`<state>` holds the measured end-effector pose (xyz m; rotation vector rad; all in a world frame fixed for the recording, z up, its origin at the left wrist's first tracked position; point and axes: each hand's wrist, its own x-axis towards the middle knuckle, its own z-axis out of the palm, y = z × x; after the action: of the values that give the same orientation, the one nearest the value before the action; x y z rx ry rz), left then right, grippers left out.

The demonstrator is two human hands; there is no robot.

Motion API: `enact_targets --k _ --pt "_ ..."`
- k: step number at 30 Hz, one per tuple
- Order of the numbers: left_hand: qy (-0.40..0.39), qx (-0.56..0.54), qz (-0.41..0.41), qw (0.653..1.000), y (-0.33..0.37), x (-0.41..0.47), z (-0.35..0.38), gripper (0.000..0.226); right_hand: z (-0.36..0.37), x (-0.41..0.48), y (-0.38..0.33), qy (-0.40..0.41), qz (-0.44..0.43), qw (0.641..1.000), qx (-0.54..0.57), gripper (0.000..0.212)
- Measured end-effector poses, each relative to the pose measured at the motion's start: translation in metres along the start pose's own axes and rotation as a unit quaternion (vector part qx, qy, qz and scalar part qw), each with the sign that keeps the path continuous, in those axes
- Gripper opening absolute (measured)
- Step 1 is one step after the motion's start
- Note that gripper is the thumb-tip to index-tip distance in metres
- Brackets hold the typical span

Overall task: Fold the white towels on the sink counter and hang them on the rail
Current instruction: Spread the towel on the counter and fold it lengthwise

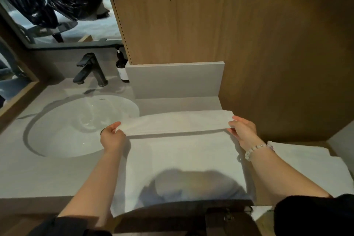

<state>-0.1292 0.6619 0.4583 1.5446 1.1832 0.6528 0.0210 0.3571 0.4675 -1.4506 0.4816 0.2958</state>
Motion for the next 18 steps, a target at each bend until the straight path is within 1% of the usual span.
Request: enact_targets --k 4,7,11,15,18 --pt "-0.026 0.004 0.0 1.0 -0.012 -0.013 -0.013 0.044 -0.01 -0.016 0.012 0.012 -0.001 1.0 -0.025 0.032" --pt "-0.03 0.01 0.002 0.999 -0.021 -0.028 -0.022 0.043 -0.017 -0.03 0.022 0.006 -0.005 0.999 -0.047 0.029" --pt "-0.035 0.009 -0.001 0.999 -0.031 -0.042 -0.033 0.039 -0.025 -0.039 0.034 0.019 -0.006 0.997 -0.073 0.032" --pt "-0.071 0.054 0.02 0.996 -0.041 -0.048 -0.044 0.036 -0.029 -0.045 0.041 0.023 -0.013 0.997 -0.071 0.035" --pt "-0.076 0.076 0.032 0.994 -0.046 -0.051 -0.045 0.034 -0.031 -0.043 0.043 0.024 -0.03 0.994 -0.098 0.034"
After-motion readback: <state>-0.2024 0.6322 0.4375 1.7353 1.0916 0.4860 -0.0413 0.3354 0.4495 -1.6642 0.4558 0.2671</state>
